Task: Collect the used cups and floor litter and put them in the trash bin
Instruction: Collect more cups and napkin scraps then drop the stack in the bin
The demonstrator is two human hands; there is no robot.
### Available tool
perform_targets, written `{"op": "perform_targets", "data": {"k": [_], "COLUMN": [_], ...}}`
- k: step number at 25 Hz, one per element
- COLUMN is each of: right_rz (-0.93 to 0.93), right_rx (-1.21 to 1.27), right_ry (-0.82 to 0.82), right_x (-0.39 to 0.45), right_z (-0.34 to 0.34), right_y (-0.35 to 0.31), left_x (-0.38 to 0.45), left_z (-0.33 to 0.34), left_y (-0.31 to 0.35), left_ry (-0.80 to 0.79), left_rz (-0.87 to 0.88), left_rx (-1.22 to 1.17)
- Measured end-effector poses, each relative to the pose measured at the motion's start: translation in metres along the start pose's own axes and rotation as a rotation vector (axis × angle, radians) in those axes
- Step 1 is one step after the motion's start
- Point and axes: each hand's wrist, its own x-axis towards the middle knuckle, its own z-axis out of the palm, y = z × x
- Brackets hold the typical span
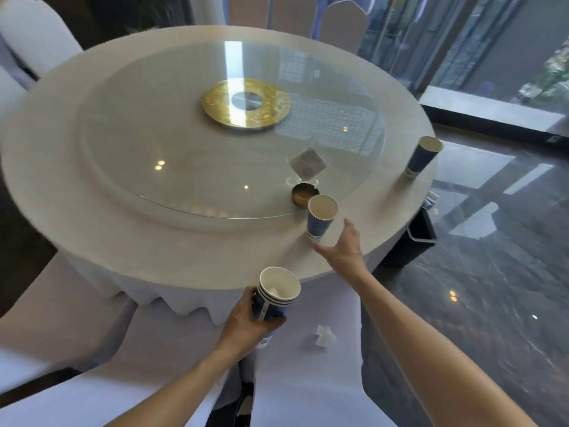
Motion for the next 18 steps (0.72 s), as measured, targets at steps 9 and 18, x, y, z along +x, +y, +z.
{"op": "perform_targets", "data": {"k": [9, 18], "right_rz": [0.029, -0.075], "right_rx": [-0.024, -0.193], "right_ry": [0.011, -0.005], "right_x": [0.105, 0.121], "right_z": [0.038, 0.064], "right_y": [-0.006, 0.006], "left_x": [-0.005, 0.008], "left_z": [-0.021, -0.041], "left_y": [-0.024, -0.022], "left_ry": [0.137, 0.163], "left_rz": [-0.137, -0.106], "left_rx": [-0.068, -0.058]}}
